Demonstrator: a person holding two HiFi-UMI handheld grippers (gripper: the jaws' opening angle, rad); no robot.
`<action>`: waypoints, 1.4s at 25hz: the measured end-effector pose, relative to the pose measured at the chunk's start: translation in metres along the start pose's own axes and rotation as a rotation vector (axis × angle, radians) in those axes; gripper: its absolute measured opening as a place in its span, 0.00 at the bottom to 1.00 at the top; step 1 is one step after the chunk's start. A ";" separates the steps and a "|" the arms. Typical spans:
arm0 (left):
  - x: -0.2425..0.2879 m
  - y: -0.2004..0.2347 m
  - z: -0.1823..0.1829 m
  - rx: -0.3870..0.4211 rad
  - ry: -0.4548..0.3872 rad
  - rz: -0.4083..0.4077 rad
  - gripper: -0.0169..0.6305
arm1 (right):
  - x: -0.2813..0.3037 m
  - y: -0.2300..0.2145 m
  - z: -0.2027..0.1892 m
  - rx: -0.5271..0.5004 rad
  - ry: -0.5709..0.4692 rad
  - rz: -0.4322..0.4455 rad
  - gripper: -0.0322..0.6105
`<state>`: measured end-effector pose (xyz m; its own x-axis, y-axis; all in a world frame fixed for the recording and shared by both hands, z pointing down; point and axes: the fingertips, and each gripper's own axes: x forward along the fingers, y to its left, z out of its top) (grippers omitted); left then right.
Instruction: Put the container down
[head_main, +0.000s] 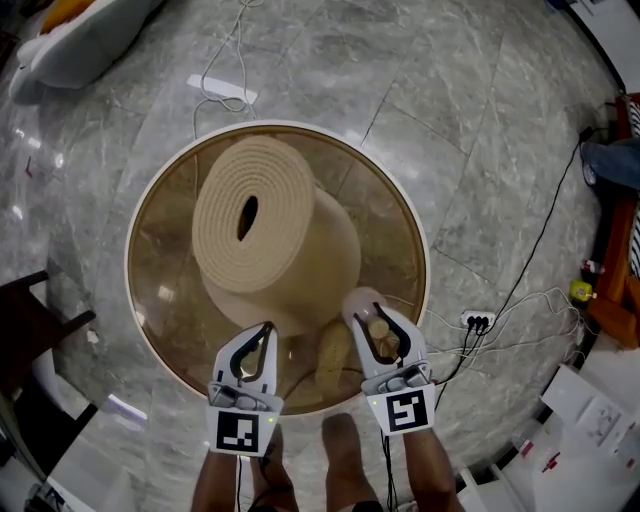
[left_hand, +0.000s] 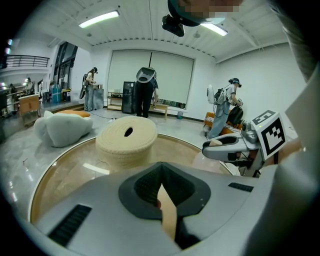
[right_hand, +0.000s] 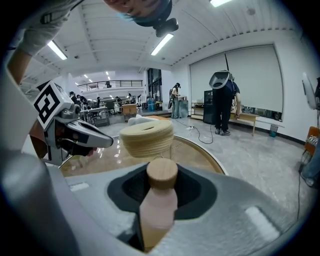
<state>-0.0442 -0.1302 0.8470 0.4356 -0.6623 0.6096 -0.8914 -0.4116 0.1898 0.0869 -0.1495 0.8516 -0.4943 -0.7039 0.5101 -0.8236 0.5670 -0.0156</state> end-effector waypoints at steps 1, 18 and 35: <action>0.000 0.001 -0.002 0.002 0.001 0.000 0.05 | 0.001 0.000 0.000 0.000 -0.007 -0.003 0.24; 0.002 0.000 -0.023 -0.006 0.010 0.004 0.05 | 0.005 0.007 -0.009 -0.038 -0.027 -0.015 0.25; -0.006 -0.003 -0.022 0.021 0.009 0.003 0.05 | 0.004 0.006 -0.015 -0.030 -0.016 -0.029 0.26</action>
<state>-0.0474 -0.1114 0.8592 0.4314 -0.6580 0.6172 -0.8900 -0.4223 0.1719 0.0840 -0.1424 0.8668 -0.4744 -0.7270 0.4964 -0.8292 0.5584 0.0253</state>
